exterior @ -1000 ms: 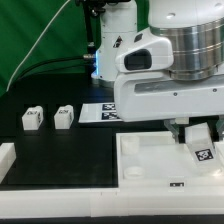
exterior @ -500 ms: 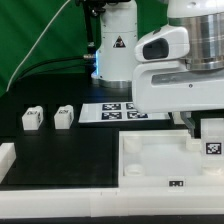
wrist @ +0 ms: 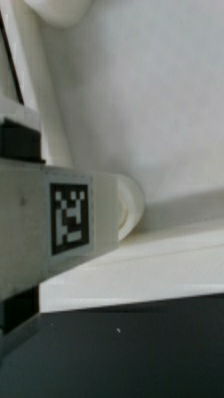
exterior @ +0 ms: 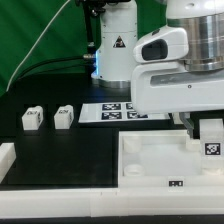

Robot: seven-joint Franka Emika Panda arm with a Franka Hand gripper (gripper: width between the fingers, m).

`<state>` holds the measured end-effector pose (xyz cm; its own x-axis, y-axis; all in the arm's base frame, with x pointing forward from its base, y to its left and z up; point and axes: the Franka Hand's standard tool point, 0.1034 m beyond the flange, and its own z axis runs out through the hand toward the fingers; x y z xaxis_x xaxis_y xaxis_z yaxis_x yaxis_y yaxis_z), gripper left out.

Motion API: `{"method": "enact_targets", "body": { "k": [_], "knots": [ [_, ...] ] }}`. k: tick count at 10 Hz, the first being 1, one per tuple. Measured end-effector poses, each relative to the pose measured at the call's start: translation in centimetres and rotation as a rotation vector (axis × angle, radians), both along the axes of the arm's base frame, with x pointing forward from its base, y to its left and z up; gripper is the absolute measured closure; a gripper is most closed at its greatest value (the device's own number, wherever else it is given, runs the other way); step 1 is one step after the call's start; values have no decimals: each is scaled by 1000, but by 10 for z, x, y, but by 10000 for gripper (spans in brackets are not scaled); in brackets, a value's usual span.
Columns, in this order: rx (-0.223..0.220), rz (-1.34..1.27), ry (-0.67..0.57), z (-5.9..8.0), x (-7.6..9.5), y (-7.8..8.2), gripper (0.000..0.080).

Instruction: Assemble one leg

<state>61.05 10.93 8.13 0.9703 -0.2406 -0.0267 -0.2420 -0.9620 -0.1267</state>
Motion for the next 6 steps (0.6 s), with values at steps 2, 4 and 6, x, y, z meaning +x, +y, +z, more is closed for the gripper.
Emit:
{"method": "enact_targets", "body": {
  "k": [2, 4, 6],
  "knots": [
    [2, -110, 14, 0, 0, 0, 505],
    [3, -280, 37, 0, 0, 0, 505],
    [3, -537, 58, 0, -2, 0, 505]
  ]
}}
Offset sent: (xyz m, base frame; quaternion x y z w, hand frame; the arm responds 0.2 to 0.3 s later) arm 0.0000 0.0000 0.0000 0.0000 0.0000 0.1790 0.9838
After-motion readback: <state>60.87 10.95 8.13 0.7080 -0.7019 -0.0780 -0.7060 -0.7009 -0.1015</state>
